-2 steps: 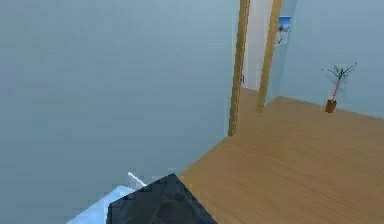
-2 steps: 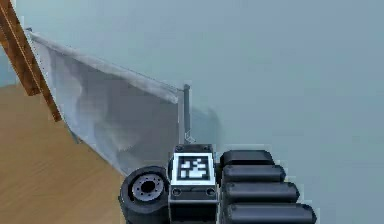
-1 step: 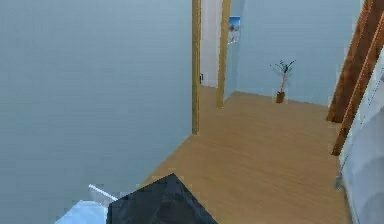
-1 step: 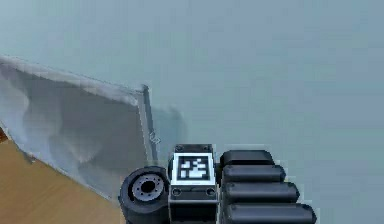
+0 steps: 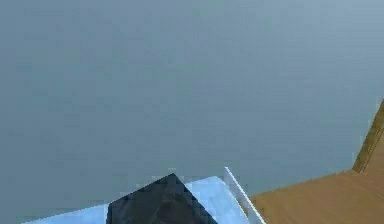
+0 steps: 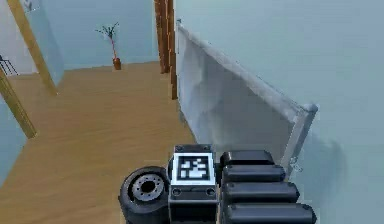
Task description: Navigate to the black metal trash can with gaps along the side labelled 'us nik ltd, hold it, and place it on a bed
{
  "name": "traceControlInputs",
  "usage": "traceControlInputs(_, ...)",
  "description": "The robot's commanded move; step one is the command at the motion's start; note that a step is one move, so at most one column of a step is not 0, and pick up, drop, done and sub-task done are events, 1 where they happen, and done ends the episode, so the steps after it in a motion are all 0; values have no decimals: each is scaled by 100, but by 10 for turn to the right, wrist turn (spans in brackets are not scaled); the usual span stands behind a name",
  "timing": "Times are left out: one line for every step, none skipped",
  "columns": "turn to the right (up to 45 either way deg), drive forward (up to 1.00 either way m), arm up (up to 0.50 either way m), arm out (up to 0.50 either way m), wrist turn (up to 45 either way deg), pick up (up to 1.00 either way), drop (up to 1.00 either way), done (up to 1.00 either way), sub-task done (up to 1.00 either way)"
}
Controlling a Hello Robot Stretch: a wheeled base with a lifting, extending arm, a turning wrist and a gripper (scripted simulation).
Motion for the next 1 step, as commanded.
traceControlInputs(-450,0,0,0,0,0,0,0,0)
